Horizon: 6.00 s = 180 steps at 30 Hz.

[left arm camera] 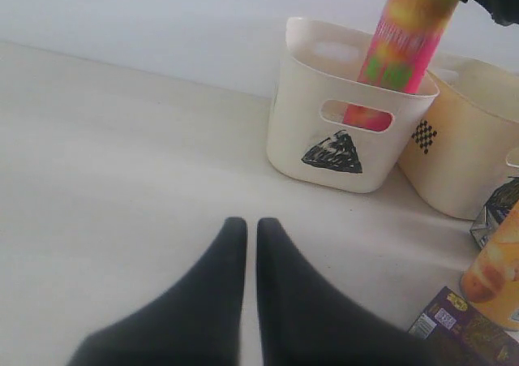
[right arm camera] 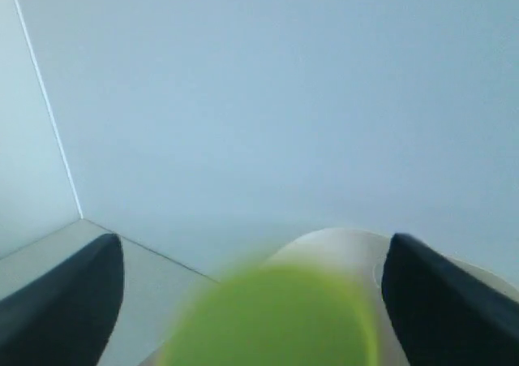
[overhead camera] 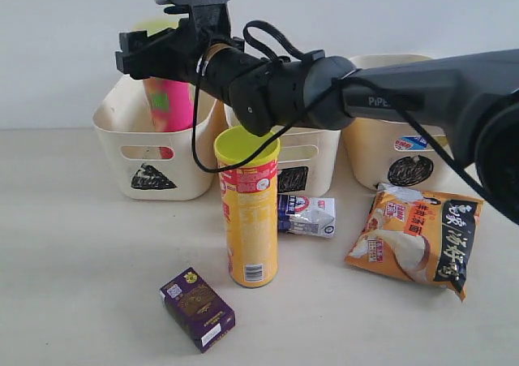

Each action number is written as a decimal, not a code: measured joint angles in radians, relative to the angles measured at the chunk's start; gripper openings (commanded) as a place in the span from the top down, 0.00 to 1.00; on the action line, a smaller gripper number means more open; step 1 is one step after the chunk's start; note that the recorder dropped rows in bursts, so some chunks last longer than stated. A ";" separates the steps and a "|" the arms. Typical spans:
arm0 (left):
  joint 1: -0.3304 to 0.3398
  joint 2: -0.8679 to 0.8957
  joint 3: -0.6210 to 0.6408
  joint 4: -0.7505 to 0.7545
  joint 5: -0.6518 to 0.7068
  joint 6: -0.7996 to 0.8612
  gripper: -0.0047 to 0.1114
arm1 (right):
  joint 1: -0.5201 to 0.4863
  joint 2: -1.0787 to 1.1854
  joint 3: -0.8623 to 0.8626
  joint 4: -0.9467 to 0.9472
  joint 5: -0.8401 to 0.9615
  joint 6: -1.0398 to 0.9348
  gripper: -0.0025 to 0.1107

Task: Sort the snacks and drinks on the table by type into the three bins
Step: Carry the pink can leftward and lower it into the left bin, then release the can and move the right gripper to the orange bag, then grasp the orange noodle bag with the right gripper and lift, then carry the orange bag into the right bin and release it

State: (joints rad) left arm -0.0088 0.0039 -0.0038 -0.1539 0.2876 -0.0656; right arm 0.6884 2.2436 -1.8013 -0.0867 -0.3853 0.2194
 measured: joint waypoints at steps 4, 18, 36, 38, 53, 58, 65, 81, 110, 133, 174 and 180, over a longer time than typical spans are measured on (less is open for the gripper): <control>0.000 0.000 0.000 0.000 0.000 0.000 0.92 | 0.000 -0.008 0.000 0.000 0.019 0.000 0.28; 0.000 0.000 0.000 0.000 0.000 0.000 0.92 | -0.010 -0.175 0.000 0.000 0.443 -0.059 0.98; 0.000 0.000 0.000 0.000 0.000 0.000 0.92 | -0.118 -0.633 0.370 -0.009 0.815 -0.119 0.98; 0.000 0.000 0.000 0.000 0.000 0.000 0.92 | -0.158 -0.714 0.495 -0.009 0.773 -0.077 0.98; 0.000 0.000 0.000 0.000 0.000 0.000 0.92 | -0.515 -0.910 0.950 0.197 0.882 0.025 0.98; 0.000 0.000 0.000 0.000 0.000 0.000 0.92 | -0.701 -0.797 0.972 0.706 1.024 -0.445 0.98; 0.000 0.000 0.000 0.000 0.000 0.000 0.92 | -0.903 -0.629 0.975 1.121 1.291 -0.898 0.98; 0.000 0.000 0.000 0.000 0.000 0.000 0.92 | -1.173 -0.443 0.975 1.243 1.405 -1.054 0.33; 0.000 0.000 0.000 0.000 0.000 0.000 0.92 | -1.048 -0.152 0.903 1.550 1.338 -1.258 0.33; 0.000 0.000 0.000 0.000 0.000 0.000 0.92 | -0.908 -0.152 0.872 1.581 1.175 -1.291 0.90; 0.000 0.000 0.000 0.000 0.000 0.000 0.92 | -0.899 -0.755 0.895 1.124 1.194 -1.111 0.98; 0.000 0.000 0.000 0.000 0.000 0.000 0.92 | -0.899 -0.910 0.872 1.113 1.162 -1.093 0.98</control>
State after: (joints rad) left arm -0.0088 0.0039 -0.0038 -0.1539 0.2876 -0.0656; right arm -0.2106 1.3340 -0.9297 1.0260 0.7771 -0.8732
